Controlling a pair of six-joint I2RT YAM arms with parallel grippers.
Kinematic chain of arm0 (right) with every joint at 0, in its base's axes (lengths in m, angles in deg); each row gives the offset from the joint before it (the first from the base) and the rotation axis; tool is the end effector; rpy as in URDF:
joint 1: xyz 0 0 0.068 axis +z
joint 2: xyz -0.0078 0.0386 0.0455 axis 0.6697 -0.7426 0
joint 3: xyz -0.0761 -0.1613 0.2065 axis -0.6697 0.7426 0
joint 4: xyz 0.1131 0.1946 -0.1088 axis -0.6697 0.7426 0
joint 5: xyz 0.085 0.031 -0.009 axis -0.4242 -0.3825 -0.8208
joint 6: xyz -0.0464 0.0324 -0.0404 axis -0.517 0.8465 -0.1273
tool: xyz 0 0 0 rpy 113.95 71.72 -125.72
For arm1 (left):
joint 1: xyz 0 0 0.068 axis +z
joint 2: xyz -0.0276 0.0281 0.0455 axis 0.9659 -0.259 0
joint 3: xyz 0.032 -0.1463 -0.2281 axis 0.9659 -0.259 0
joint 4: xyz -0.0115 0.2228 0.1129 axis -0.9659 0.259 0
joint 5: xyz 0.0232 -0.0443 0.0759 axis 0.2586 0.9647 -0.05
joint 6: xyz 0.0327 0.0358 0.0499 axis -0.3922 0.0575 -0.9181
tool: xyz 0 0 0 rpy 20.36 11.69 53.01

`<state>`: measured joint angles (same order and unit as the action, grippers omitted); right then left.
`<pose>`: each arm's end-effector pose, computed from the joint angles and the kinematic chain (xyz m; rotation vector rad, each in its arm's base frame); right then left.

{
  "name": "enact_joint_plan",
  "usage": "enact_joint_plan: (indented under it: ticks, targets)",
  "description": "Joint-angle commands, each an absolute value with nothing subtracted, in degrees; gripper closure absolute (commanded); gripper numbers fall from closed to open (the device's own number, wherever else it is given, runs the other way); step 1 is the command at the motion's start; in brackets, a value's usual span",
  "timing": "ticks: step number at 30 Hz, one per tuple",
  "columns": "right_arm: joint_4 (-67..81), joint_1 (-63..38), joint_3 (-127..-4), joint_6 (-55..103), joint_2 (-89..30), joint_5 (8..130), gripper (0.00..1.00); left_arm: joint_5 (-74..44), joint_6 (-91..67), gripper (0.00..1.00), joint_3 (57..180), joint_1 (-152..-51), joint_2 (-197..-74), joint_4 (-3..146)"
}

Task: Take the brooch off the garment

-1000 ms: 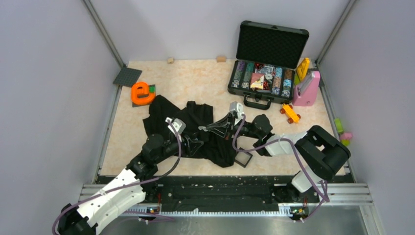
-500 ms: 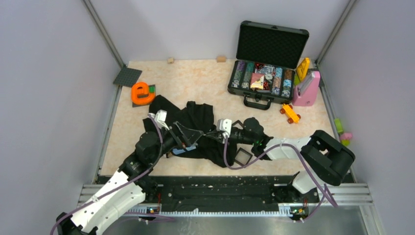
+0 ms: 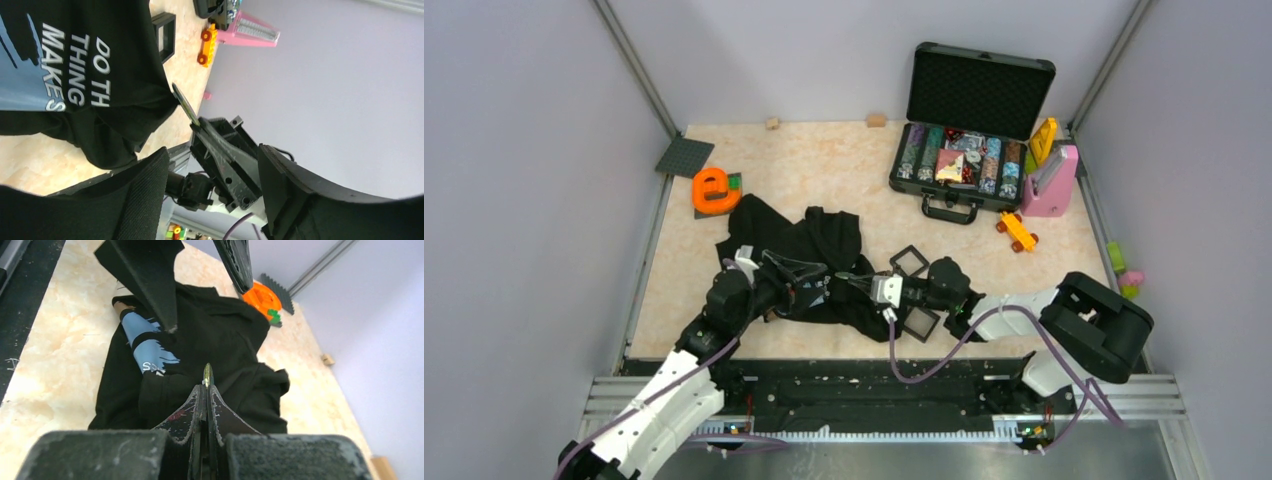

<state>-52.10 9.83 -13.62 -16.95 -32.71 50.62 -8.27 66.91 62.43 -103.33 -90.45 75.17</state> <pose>0.1560 0.2395 0.1994 -1.3527 0.9146 0.6060 0.1312 -0.0873 0.2127 -0.9473 1.9943 -1.5698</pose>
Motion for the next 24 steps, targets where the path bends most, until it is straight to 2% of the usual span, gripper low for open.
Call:
enact_joint_plan:
  ticks: [1,3,4,13,19,24]
  targets:
    - [-57.2,10.8,-13.3,-22.2,-30.0,48.3,1.00,-2.6,72.7,0.35,61.5,-98.9,-92.0,69.3]
    - [-57.2,11.1,-13.4,-22.3,-29.9,48.2,1.00,0.3,73.7,0.44,60.7,-97.4,-94.4,66.2]
    - [-57.0,11.2,-13.4,-22.3,-29.9,48.2,1.00,1.7,73.9,0.45,60.7,-96.9,-95.8,64.7]
    - [-53.8,13.0,-15.1,-24.7,-29.8,49.0,1.00,2.8,73.1,0.49,62.2,-96.5,-102.2,62.1]
    - [-53.2,13.5,-15.4,-25.1,-29.9,49.2,1.00,2.7,73.0,0.65,61.7,-96.5,-104.9,59.6]
    - [-53.0,13.7,-16.0,-25.1,-30.1,49.2,1.00,2.7,73.2,0.65,61.4,-96.5,-105.9,58.9]
